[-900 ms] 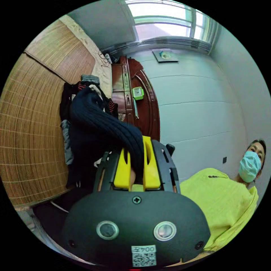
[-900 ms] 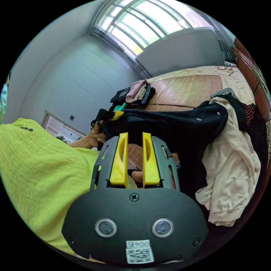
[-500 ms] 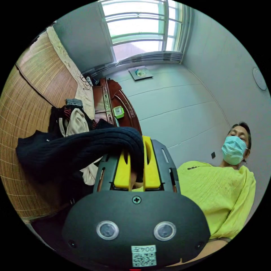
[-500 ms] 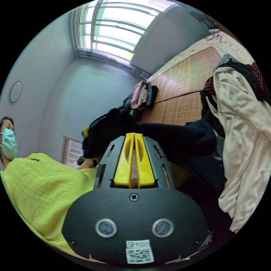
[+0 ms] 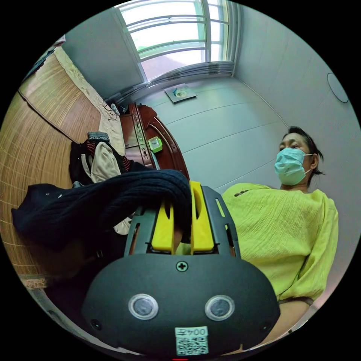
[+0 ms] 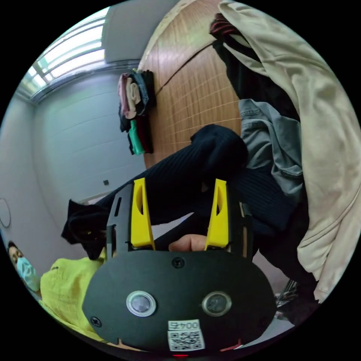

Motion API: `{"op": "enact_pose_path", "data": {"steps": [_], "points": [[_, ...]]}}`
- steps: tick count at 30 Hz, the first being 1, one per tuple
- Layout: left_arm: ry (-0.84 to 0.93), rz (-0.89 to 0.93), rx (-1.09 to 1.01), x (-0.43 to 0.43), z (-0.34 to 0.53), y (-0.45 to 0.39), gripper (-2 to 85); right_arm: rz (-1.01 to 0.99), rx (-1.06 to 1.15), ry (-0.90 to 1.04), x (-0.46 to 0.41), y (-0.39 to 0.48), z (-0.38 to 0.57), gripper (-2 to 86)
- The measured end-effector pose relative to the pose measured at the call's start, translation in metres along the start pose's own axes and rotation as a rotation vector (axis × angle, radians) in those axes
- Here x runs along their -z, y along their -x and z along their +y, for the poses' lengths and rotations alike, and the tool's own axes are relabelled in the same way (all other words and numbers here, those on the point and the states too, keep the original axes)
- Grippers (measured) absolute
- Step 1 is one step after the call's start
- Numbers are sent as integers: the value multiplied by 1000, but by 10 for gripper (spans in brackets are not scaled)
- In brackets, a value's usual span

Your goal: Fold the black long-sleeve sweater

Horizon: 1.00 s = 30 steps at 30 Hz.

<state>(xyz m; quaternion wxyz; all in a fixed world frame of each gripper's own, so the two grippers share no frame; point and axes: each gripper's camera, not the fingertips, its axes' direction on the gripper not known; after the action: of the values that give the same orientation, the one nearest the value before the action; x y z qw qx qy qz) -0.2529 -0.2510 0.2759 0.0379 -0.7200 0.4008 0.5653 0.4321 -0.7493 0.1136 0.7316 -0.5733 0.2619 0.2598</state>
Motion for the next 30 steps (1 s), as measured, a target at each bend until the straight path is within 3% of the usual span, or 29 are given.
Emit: {"op": "enact_pose_path", "data": {"steps": [4,6,10,13,15,17,21,30], "points": [[2,-16,18,-11,14,-5,85,361,58,55,-15,10,-59,275],[-7,-20,38,-20,22,-4,85,395,-31,117,-27,-6,-82,287],[14,-46,59,-36,28,-4,85,-100,-325,202,-62,-54,-89,244],[50,-53,56,-53,30,-6,85,-222,-256,333,-96,-47,-84,99],[84,-53,51,-65,32,-7,85,-263,-211,258,-89,-42,-82,58],[121,-58,36,-75,34,-9,85,-289,-139,142,-65,-31,-82,52],[265,-96,-25,-99,41,-15,85,-482,211,-47,18,26,-81,42],[447,-218,-145,-107,52,3,115,-680,1055,-197,187,190,21,33]]}}
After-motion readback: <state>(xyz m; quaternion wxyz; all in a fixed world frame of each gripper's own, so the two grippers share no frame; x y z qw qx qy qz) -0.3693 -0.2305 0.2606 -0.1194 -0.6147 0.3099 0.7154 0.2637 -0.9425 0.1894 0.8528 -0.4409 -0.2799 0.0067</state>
